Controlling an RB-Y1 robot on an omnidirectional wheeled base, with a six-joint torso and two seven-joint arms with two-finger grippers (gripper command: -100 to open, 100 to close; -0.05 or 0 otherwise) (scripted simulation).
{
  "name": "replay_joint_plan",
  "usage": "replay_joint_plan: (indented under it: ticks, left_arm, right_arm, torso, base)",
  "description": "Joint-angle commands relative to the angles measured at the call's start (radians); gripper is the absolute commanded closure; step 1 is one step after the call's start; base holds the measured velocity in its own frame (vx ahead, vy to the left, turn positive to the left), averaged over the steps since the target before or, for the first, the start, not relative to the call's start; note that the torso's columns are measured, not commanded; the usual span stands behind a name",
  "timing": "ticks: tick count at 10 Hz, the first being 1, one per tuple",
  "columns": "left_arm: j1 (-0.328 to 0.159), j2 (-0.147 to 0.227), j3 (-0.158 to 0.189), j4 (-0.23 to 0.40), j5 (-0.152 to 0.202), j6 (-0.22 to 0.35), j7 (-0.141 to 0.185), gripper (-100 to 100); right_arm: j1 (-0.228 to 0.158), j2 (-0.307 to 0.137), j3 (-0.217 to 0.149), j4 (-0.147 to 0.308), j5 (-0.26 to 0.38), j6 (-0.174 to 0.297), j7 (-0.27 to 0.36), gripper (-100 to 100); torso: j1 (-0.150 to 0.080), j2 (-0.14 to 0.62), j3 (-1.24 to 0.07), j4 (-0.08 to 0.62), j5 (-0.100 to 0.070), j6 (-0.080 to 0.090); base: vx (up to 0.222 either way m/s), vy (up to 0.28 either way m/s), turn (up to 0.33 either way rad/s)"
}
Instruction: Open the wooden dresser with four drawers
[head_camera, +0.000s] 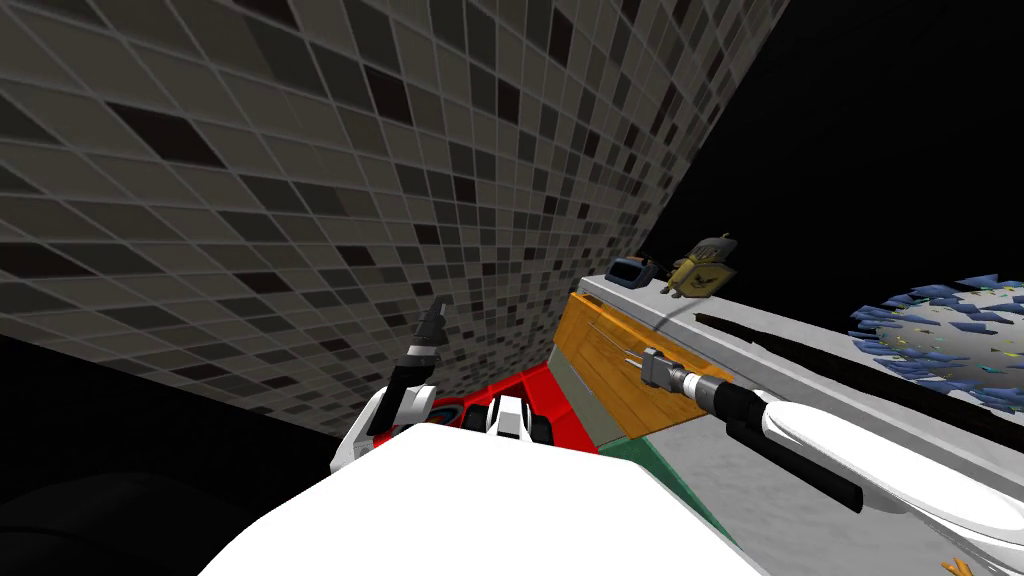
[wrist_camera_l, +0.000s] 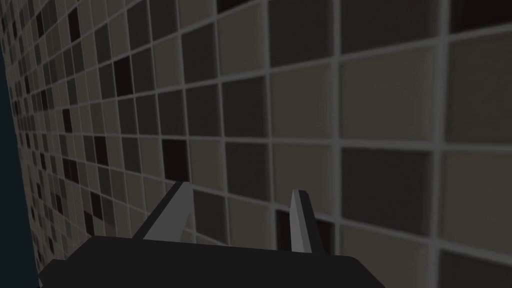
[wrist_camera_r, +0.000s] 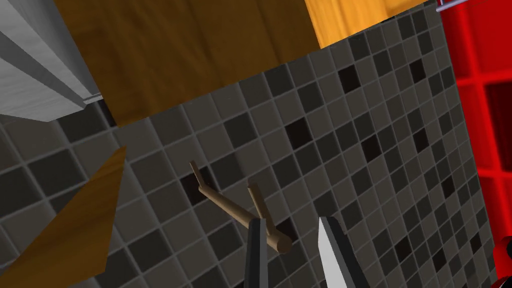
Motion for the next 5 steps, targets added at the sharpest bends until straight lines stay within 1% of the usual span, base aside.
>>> replay_joint_plan:
  ticks: [1,2,3,4,5]
  left_arm:
    - [0.0,0.0,0.0,0.0,0.0,0.0,0.0,0]
    - [0.0,0.0,0.0,0.0,0.0,0.0,0.0,0]
    - [0.0,0.0,0.0,0.0,0.0,0.0,0.0,0]
    - [0.0,0.0,0.0,0.0,0.0,0.0,0.0,0]
    - [0.0,0.0,0.0,0.0,0.0,0.0,0.0,0]
  right_arm:
    - [-0.094,0.074,0.021,0.074,-0.076,0.076,-0.074,100]
    - [-0.161,0.093,0.021,0.114,-0.105,0.098,-0.111,100]
    - [-0.183,0.104,0.021,0.132,-0.138,0.098,-0.154,100]
    - [-0.197,0.124,0.021,0.161,-0.168,0.098,-0.186,100]
    - [-0.197,0.124,0.021,0.185,-0.197,0.098,-0.215,100]
  torso:
    - [-0.004,0.009,0.005,0.003,0.0,0.009]
    - [-0.003,0.017,0.01,0.006,0.001,0.01]
    - [0.004,0.019,0.011,0.01,0.006,0.006]
    - [0.01,0.016,0.009,0.009,0.007,0.003]
    - [0.014,0.012,0.007,0.008,0.008,0.003]
  base:
    - [-0.097,0.002,-0.171]
    - [-0.057,-0.012,-0.048]
    - [-0.023,-0.033,-0.015]
    - [-0.005,-0.022,0.005]
    - [0.001,0.007,0.034]
